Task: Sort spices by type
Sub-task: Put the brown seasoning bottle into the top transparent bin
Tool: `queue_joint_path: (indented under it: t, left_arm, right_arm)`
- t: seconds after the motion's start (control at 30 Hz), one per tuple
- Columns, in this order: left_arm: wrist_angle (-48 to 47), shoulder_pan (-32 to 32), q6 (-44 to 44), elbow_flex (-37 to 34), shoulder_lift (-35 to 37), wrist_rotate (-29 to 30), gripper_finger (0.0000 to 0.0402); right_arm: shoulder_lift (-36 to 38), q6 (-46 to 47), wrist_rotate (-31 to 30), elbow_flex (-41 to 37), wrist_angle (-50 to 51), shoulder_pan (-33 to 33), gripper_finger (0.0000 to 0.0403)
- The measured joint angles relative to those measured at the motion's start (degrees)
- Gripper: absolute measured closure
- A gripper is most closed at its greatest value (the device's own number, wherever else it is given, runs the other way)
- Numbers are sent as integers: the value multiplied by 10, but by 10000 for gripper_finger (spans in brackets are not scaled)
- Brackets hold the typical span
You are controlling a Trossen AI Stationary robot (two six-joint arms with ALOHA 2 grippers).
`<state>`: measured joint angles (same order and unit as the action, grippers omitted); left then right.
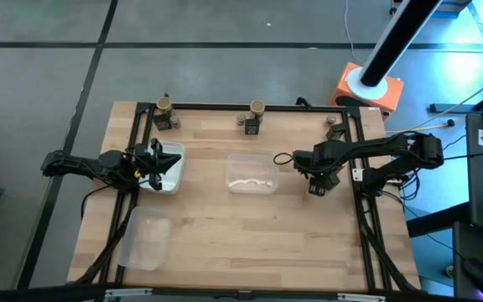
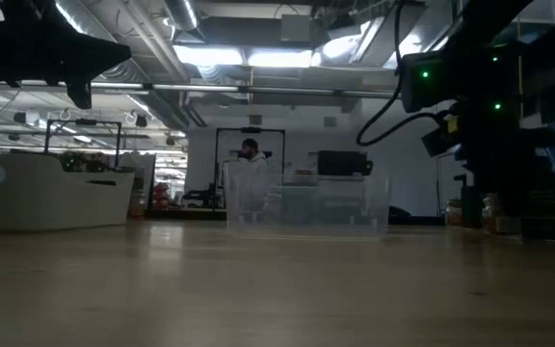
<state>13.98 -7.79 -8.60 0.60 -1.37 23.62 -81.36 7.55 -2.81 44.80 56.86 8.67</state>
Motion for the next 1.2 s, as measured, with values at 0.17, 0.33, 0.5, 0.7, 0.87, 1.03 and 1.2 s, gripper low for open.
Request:
queue_joint_path:
  t: [0.17, 0.33, 0.5, 0.7, 0.87, 1.03, 1.2]
  left_arm:
    - [0, 0, 0, 0, 0, 0, 396]
    - [0, 0, 0, 0, 0, 0, 396]
    - [0, 0, 0, 0, 0, 0, 396]
    - [0, 0, 14, 0, 0, 0, 396]
    - [0, 0, 17, 0, 0, 0, 396]
    - [0, 0, 17, 0, 0, 0, 396]
    - [0, 0, 17, 0, 0, 0, 396]
  right_arm:
    - [0, -8, -2, 2, 1, 0, 222]
    - [4, -16, -7, 28, 2, 0, 220]
    - [5, -34, -16, 85, 13, 0, 221]
    - [5, -61, -39, 158, 12, 0, 218]
    - [5, -82, -42, 201, -13, 0, 219]
    - [5, -96, -35, 221, -55, 0, 218]
    - [6, -98, -7, 224, -110, 0, 218]
